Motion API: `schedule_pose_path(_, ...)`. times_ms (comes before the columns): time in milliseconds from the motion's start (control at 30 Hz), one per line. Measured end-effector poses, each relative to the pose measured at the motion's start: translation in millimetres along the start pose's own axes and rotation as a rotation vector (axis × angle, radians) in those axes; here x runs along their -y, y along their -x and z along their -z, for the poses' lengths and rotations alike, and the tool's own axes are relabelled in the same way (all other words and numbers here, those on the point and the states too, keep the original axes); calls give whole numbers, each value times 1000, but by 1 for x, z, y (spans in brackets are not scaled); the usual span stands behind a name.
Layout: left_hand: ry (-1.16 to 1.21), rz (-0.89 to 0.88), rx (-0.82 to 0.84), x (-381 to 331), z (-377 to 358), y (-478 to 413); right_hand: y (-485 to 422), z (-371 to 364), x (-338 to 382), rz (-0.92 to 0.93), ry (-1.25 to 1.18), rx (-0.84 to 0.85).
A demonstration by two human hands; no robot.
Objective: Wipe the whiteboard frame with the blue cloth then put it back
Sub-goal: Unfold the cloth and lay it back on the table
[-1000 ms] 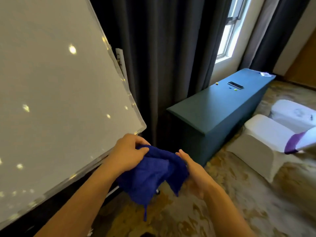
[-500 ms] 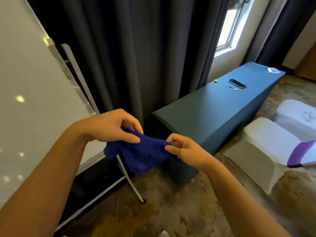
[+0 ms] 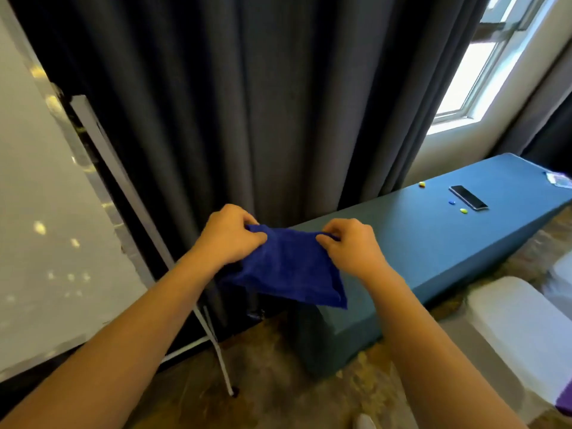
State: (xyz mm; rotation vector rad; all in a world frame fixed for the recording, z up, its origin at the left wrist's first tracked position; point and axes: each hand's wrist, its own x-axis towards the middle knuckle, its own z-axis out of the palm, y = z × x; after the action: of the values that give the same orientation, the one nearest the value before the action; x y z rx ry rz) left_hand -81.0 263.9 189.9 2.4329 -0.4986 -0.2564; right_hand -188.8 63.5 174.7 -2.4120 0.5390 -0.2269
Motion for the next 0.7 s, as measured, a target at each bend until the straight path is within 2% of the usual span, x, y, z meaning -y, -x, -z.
schedule_pose_path(67,54,-96,-117,-37,-25,5,-14,2,10,55,-169,72)
schedule_pose_path(133,199,-110,-157,-65,-44,1,-33,11,5,13,-425,186)
schedule_pose_path(167,278,-99,-81,-76,-50,-2,-43,18,-1,-47,-588,289)
schedule_pose_path(233,483,-49,266,-93,-56,-8,-65,32,-17,-160,-867,526)
schedule_pose_path(267,603,3,407,-102,-60,-13,-78,40,-29,-162,-932,626)
schedule_pose_path(300,687,46,452,-107,-62,-17,-89,46,-40,-139,-962,689)
schedule_pose_path(333,722,86,385,-117,-68,-23,-103,53,-56,-111,-967,753)
schedule_pose_path(367,646,94,204,-118,-71,-28,-112,57,-69,-77,-954,808)
schedule_pose_path(400,471,72,-21,-112,-74,-35,-119,58,-79,-47,-927,851)
schedule_pose_path(433,268,49,-162,-110,-80,-42,-130,61,-91,-14,-881,908)
schedule_pose_path(467,116,24,-159,-109,-89,-48,-139,65,-102,30,-816,961)
schedule_pose_path(567,-17,68,143,-113,-132,-63,-169,76,-126,188,-581,1045)
schedule_pose_path(633,-60,118,161,-109,-152,-68,-186,80,-135,330,-307,987)
schedule_pose_path(700,-85,145,60,-104,-165,-71,-200,79,-149,467,-24,844)
